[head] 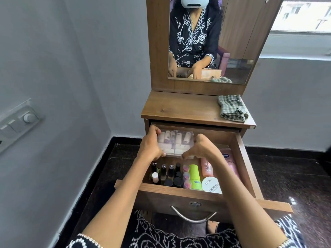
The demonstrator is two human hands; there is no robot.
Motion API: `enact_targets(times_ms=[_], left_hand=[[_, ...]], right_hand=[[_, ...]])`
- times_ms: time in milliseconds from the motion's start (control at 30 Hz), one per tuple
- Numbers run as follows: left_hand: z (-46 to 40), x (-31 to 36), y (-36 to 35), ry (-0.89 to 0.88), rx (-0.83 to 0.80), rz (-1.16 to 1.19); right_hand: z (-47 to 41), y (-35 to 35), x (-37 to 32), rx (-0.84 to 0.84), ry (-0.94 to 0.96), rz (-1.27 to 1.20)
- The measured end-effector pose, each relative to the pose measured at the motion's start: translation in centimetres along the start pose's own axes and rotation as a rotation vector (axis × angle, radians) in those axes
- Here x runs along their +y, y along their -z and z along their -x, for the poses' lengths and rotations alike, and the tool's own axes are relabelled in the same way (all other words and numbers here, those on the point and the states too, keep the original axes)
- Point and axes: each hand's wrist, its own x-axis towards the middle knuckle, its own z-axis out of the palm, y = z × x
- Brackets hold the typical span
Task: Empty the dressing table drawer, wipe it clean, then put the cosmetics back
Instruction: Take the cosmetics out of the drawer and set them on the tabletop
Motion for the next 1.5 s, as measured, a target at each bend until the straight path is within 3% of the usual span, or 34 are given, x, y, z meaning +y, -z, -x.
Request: enact_targets(times_ms=[267,467,767,1267,1500], left_hand=[[2.9,0.8,3.2,-0.092,0.020,0.191],[2.8,2.1,5.5,-0.184,0.117,0.310],[-3.6,2.0,5.7,-0.194,0.167,0.340],[-10.4,1.6,5.9,-0.179,0.116,0.367],[-12.2,1.4,4.9,-0.181,0.216,0.294]], right_hand=[[2.9,1.1,-0.2,-0.039,0.076,-0.179],[3.2,2.7,-2.4,0.043,0.224,-0.296],[-1.6,3.3,-5.2,0.079,0.295,-0.391],[-8.3,3.5,-7.1,0.132,0.274,-0.446],[-9.9,3.1,-7.3,0.200,0.256,-0.515]])
